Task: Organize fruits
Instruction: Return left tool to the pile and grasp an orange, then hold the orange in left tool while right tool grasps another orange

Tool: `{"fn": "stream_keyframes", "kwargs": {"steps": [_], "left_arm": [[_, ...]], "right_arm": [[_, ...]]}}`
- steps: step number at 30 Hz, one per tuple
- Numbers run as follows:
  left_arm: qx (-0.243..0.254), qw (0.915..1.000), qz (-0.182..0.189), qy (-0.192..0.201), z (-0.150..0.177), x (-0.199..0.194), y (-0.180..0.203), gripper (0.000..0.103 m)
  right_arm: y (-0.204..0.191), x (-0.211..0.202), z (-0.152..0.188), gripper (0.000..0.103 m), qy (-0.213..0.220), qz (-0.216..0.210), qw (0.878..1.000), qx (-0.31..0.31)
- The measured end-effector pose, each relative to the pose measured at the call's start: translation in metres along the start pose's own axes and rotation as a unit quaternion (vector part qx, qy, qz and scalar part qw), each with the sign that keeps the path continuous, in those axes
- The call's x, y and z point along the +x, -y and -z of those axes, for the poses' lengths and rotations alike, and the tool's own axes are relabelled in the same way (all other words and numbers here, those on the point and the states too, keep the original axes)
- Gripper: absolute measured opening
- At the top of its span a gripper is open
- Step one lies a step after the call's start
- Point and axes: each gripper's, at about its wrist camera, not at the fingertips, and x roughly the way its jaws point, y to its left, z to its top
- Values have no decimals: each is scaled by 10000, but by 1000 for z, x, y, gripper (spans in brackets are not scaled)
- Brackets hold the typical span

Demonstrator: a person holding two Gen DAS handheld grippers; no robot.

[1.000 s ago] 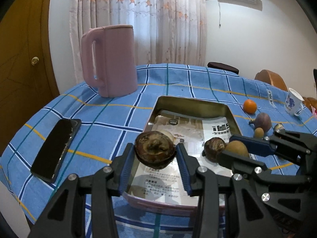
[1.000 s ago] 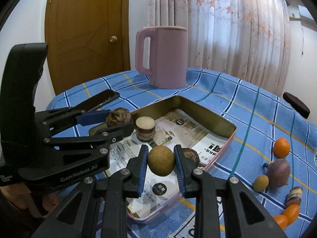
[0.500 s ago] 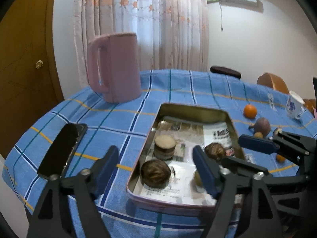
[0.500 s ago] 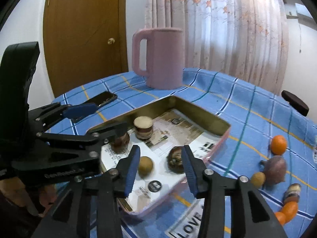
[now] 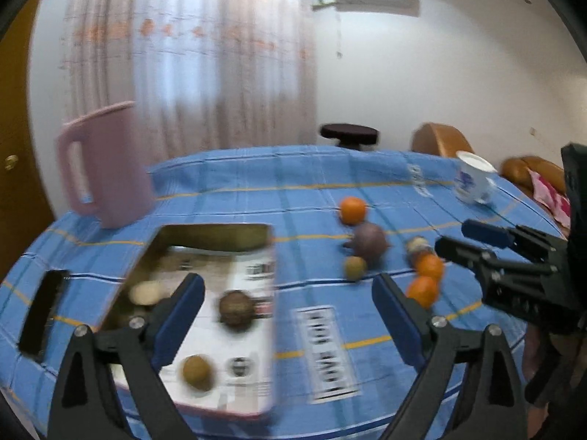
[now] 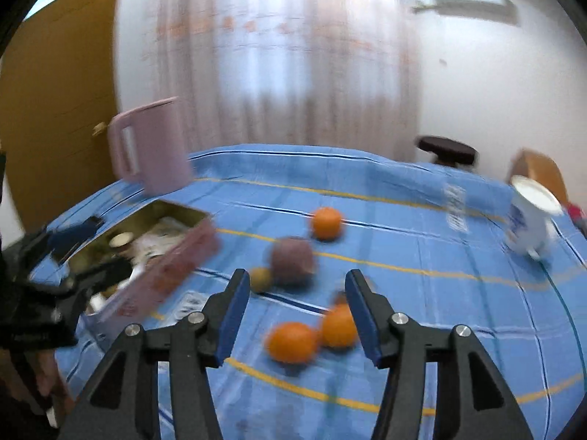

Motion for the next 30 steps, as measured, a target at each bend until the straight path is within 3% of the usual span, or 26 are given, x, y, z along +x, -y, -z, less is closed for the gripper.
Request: {"fn": "stream_keyframes", "kwargs": {"steps": [5, 13, 19, 21, 22, 23, 26, 30], "left_arm": [[327, 9986, 286, -299, 3, 24, 42, 95], [720, 9912, 824, -748, 4, 51, 86, 92], [798, 9825, 1131, -1246, 5, 76, 100, 72], [718, 9782, 1316, -1440, 7, 84, 100, 46], [672, 9742, 1469, -1577, 8, 88, 99, 39], [598, 9732, 1539, -1602, 8, 90, 97, 40], [549, 9758, 1466, -1527, 6, 85, 91, 39], [519, 9895, 856, -1045, -1, 75, 73, 39]], "right_arm": [[35, -3, 9, 56, -13, 530, 9976, 443], [66, -6, 15, 57, 49, 888, 9919, 911], [68, -5, 15, 57, 40, 846, 9917, 967], [68, -4, 15, 58, 21, 817, 9918, 981], [68, -3, 15, 58, 14, 790, 9920, 986], [67, -2, 15, 58, 12, 784, 9920, 987], [64, 2, 15, 58, -39, 747, 9924, 978], [52, 12, 12, 58, -182, 638, 9943, 831]]}}
